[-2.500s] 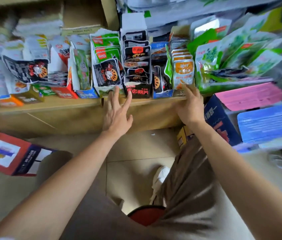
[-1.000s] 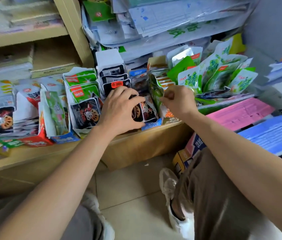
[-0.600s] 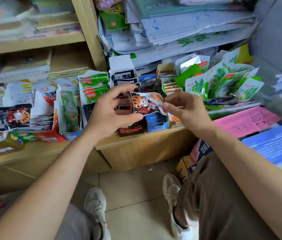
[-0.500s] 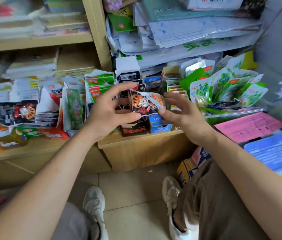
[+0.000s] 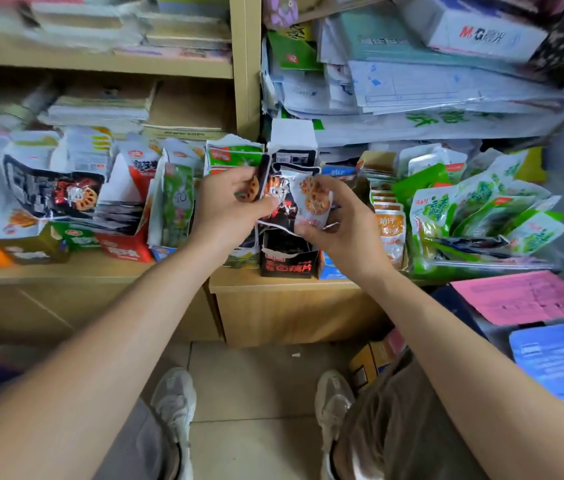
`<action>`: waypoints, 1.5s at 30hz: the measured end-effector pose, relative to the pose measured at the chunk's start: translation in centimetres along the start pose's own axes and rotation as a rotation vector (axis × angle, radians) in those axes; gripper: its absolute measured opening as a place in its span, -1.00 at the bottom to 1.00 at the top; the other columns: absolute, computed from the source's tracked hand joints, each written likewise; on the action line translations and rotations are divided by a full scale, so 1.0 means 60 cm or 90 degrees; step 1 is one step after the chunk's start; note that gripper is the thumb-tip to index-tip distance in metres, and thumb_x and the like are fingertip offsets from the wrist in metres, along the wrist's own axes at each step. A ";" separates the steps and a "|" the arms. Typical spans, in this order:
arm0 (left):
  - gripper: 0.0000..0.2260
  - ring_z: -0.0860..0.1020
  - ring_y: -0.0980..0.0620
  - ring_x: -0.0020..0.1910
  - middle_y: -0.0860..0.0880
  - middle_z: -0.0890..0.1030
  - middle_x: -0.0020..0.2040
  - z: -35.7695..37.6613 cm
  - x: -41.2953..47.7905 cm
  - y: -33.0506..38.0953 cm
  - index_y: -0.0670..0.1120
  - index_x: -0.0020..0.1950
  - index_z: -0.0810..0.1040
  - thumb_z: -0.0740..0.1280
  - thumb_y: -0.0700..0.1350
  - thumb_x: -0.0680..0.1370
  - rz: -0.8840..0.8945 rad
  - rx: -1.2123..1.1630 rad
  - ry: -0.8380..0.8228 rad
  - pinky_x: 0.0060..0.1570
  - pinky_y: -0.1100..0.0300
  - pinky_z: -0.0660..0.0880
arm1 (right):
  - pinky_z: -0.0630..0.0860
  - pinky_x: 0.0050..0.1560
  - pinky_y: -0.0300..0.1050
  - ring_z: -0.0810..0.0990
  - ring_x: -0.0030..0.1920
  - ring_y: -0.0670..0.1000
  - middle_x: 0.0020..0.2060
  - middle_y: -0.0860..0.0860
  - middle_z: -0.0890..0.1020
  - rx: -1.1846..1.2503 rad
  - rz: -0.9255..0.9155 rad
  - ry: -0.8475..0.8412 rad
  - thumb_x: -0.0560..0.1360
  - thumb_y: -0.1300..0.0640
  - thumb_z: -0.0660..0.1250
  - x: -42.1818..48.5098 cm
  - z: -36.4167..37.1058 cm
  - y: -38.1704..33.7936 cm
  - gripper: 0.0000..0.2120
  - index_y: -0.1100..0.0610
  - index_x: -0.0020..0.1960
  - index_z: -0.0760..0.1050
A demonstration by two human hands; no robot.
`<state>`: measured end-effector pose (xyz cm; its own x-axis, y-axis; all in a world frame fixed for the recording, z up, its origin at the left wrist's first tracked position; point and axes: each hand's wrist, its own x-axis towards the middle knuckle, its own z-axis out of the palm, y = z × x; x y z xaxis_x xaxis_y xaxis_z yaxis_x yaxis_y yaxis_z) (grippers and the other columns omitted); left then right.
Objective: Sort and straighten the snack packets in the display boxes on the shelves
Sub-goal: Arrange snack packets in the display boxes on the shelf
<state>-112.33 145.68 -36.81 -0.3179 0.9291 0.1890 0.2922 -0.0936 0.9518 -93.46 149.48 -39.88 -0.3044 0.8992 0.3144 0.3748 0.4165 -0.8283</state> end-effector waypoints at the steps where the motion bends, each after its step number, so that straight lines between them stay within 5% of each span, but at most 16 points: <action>1: -0.69 0.66 0.17 0.03 0.15 0.71 -0.03 -0.002 0.006 0.000 0.11 0.04 0.66 0.57 -0.22 0.40 0.029 0.030 0.015 0.15 0.05 0.61 | 0.60 -0.11 -0.28 0.64 -0.07 -0.13 0.20 -0.07 0.60 -0.037 -0.014 -0.010 0.42 0.13 0.57 0.000 0.000 0.002 -0.29 -0.04 0.48 0.36; 5: -0.60 0.65 0.14 0.05 0.09 0.70 0.03 -0.019 0.034 -0.006 0.00 0.22 0.66 0.55 -0.19 0.39 0.132 0.136 0.027 0.14 0.03 0.61 | 0.60 -0.08 -0.25 0.62 -0.12 -0.13 0.12 -0.02 0.63 -0.157 -0.084 0.058 0.47 0.20 0.51 -0.006 -0.021 0.015 -0.49 0.06 0.40 0.50; 8: -0.58 0.64 0.17 0.02 0.07 0.70 0.06 -0.030 0.044 -0.009 0.02 0.26 0.65 0.55 -0.20 0.42 0.166 0.216 -0.003 0.13 0.19 0.58 | 0.57 0.12 -0.11 0.61 0.05 0.01 0.14 0.05 0.63 -0.284 -0.144 0.102 0.47 0.21 0.50 -0.001 -0.050 0.032 -0.61 0.16 0.29 0.58; 11: -0.55 0.63 0.09 0.07 0.03 0.68 0.15 -0.017 0.041 -0.014 0.05 0.30 0.62 0.54 -0.21 0.44 0.194 0.283 -0.032 0.16 0.12 0.57 | 0.43 0.25 0.02 0.49 0.23 0.15 0.23 0.08 0.60 -0.404 -0.127 0.074 0.44 0.18 0.54 0.010 -0.076 0.056 -0.55 0.17 0.30 0.57; 22: -0.61 0.56 0.02 0.05 0.10 0.62 0.14 0.058 0.042 -0.039 0.13 0.29 0.61 0.52 -0.05 0.48 0.275 0.587 -0.086 -0.21 0.19 0.25 | 0.47 0.19 0.14 0.42 0.18 0.25 0.17 0.19 0.48 -0.511 -0.050 0.033 0.38 0.06 0.57 0.084 -0.094 0.078 -0.39 0.10 0.39 0.49; 27: -0.62 0.47 0.04 0.09 0.12 0.57 0.13 0.060 0.051 -0.048 0.18 0.27 0.62 0.49 0.14 0.47 0.263 0.617 -0.170 0.06 0.12 0.31 | 0.36 0.35 0.15 0.31 0.34 0.27 0.38 0.18 0.31 -0.491 0.004 0.033 0.37 0.06 0.59 0.087 -0.078 0.104 -0.24 0.04 0.49 0.35; 31: -0.62 0.51 0.06 0.09 0.15 0.60 0.12 0.053 0.053 -0.044 0.17 0.26 0.63 0.40 0.25 0.49 0.260 0.586 -0.186 -0.01 0.15 0.31 | 0.42 0.32 0.15 0.36 0.31 0.22 0.37 0.12 0.37 -0.438 -0.002 0.034 0.39 0.13 0.56 0.084 -0.091 0.117 -0.30 0.08 0.48 0.39; 40: -0.69 0.50 0.01 0.09 0.07 0.62 0.07 0.081 0.048 -0.045 0.02 0.22 0.67 0.44 0.05 0.51 0.382 0.495 -0.095 0.06 0.09 0.46 | 0.46 0.26 0.06 0.48 0.22 0.14 0.25 0.10 0.56 -0.335 0.003 0.083 0.50 0.14 0.47 0.055 -0.142 0.109 -0.46 0.11 0.45 0.44; 45: -0.60 0.43 -0.04 0.24 0.07 0.59 0.26 0.124 0.053 -0.052 0.02 0.34 0.60 0.44 0.06 0.51 0.419 0.548 -0.126 0.21 -0.02 0.44 | 0.54 -0.10 -0.24 0.61 -0.08 0.00 0.08 0.02 0.64 -0.234 0.122 0.073 0.46 0.06 0.52 0.052 -0.144 0.107 -0.40 0.10 0.45 0.43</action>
<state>-107.52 151.58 -40.98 0.2582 0.8370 0.4825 0.9070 -0.3820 0.1773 -84.45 156.14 -40.19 -0.1074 0.9653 0.2380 0.7084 0.2423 -0.6629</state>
